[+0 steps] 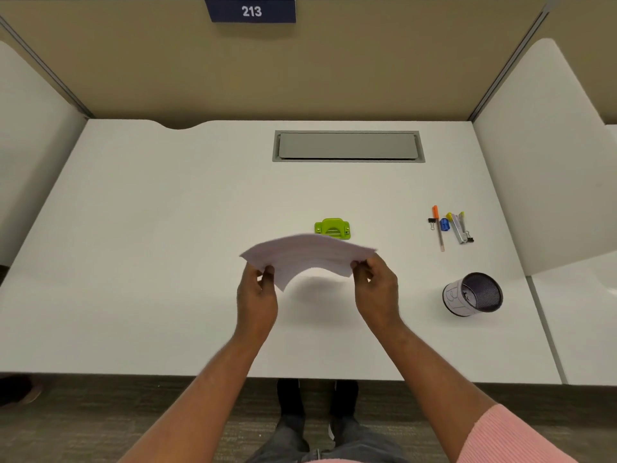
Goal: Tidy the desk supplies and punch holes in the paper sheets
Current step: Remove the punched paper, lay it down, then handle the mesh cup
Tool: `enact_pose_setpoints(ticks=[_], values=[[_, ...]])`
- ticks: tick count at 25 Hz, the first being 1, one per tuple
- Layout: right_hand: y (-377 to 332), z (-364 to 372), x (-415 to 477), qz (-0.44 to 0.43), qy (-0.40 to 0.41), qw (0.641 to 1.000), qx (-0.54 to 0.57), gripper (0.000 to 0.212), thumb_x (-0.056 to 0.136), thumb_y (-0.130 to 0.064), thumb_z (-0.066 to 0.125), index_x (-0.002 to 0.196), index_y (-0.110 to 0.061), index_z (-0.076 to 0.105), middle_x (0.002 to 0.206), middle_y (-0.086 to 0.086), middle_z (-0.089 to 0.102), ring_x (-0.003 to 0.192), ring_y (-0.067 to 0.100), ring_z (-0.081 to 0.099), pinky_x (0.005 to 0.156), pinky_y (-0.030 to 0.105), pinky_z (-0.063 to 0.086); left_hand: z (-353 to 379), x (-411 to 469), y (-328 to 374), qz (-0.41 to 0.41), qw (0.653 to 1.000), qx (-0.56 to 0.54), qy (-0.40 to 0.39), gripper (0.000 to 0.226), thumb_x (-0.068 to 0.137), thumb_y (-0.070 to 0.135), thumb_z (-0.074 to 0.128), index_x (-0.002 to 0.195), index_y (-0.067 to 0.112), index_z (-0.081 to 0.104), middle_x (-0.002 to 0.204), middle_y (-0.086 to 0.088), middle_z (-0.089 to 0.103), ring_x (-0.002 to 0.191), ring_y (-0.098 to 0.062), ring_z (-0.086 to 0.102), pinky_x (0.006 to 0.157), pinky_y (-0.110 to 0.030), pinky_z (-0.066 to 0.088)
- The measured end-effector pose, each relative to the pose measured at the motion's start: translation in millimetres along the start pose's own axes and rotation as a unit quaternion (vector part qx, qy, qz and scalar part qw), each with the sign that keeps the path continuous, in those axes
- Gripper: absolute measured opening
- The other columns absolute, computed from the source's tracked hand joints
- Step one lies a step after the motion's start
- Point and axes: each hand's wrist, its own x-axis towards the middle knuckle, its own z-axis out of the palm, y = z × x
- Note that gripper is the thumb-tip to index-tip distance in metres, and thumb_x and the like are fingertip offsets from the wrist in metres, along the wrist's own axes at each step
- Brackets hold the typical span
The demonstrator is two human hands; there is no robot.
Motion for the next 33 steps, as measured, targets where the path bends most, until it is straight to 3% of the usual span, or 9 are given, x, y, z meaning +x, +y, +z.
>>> enact_pose_setpoints(ticks=[3, 5, 9, 14, 16, 20, 26, 33], values=[[-18.2, 32.8, 18.7, 0.012, -0.02, 0.999, 0.037, 0.014, 0.094, -0.011, 0.061, 0.096, -0.024, 0.066, 0.091, -0.013, 0.07, 0.082, 0.007, 0.066, 0.072, 0.017, 0.05, -24.4, 24.1, 4.5, 0.026, 0.999, -0.003, 0.04, 0.017, 0.101, 0.027, 0.055, 0.101, 0.044, 0.056, 0.096, 0.022, 0.065, 0.091, -0.001, 0.062, 0.076, -0.019, 0.052], [-28.2, 54.9, 29.3, 0.02, -0.039, 0.997, 0.064, 0.014, 0.093, -0.017, 0.062, 0.101, -0.026, 0.069, 0.095, -0.016, 0.072, 0.085, 0.005, 0.067, 0.072, 0.013, 0.05, -37.4, 40.2, 2.9, 0.019, 0.998, -0.006, 0.067, 0.015, 0.099, 0.029, 0.059, 0.094, 0.043, 0.057, 0.094, 0.022, 0.067, 0.088, 0.0, 0.064, 0.075, -0.022, 0.054], [-40.6, 99.1, 46.3, 0.039, -0.059, 0.994, 0.078, 0.015, 0.089, -0.022, 0.066, 0.101, -0.03, 0.069, 0.093, -0.023, 0.07, 0.083, 0.001, 0.065, 0.072, 0.012, 0.051, -61.3, 75.7, -10.5, -0.009, 0.992, -0.042, 0.116, 0.011, 0.091, 0.026, 0.071, 0.09, 0.037, 0.068, 0.088, 0.018, 0.074, 0.08, -0.001, 0.069, 0.07, -0.014, 0.052], [-26.2, 145.5, 58.1, 0.138, -0.088, 0.984, 0.068, 0.019, 0.085, -0.013, 0.072, 0.1, -0.025, 0.069, 0.088, -0.011, 0.071, 0.083, 0.01, 0.068, 0.078, 0.043, 0.06, -80.1, 121.6, -42.7, -0.107, 0.982, -0.053, 0.147, 0.017, 0.085, 0.021, 0.078, 0.1, 0.023, 0.073, 0.086, 0.001, 0.074, 0.079, -0.013, 0.07, 0.08, -0.033, 0.059], [-15.8, 163.2, 59.9, 0.172, -0.09, 0.98, 0.051, 0.018, 0.084, -0.012, 0.074, 0.1, -0.021, 0.07, 0.086, -0.009, 0.07, 0.08, 0.014, 0.068, 0.078, 0.049, 0.06, -84.0, 136.2, -59.9, -0.125, 0.982, -0.033, 0.139, 0.018, 0.085, 0.02, 0.077, 0.103, 0.023, 0.073, 0.086, -0.001, 0.073, 0.082, -0.016, 0.07, 0.084, -0.035, 0.058], [2.6, 193.9, 61.0, 0.221, -0.085, 0.971, 0.021, 0.017, 0.083, -0.012, 0.076, 0.097, -0.019, 0.071, 0.078, -0.009, 0.068, 0.079, 0.018, 0.068, 0.078, 0.048, 0.06, -87.4, 157.0, -92.0, -0.156, 0.981, 0.008, 0.116, 0.02, 0.09, 0.02, 0.07, 0.109, 0.017, 0.076, 0.096, 0.008, 0.075, 0.097, -0.013, 0.071, 0.094, -0.032, 0.055], [22.9, 224.7, 62.4, 0.251, -0.094, 0.963, -0.018, 0.017, 0.082, -0.011, 0.077, 0.095, -0.019, 0.069, 0.076, -0.007, 0.066, 0.071, 0.01, 0.062, 0.081, 0.037, 0.058, -94.4, 182.7, -122.6, -0.212, 0.97, 0.045, 0.115, 0.021, 0.084, 0.022, 0.077, 0.103, 0.016, 0.078, 0.096, 0.005, 0.076, 0.099, -0.014, 0.07, 0.095, -0.028, 0.052], [30.3, 229.8, 60.1, 0.24, -0.118, 0.963, -0.033, 0.016, 0.086, -0.017, 0.073, 0.101, -0.015, 0.068, 0.088, 0.005, 0.07, 0.081, 0.025, 0.068, 0.086, 0.044, 0.058, -98.4, 195.0, -127.6, -0.22, 0.96, 0.147, 0.092, 0.04, 0.085, 0.026, 0.077, 0.122, 0.012, 0.071, 0.104, 0.001, 0.073, 0.101, -0.02, 0.068, 0.09, -0.025, 0.047]])
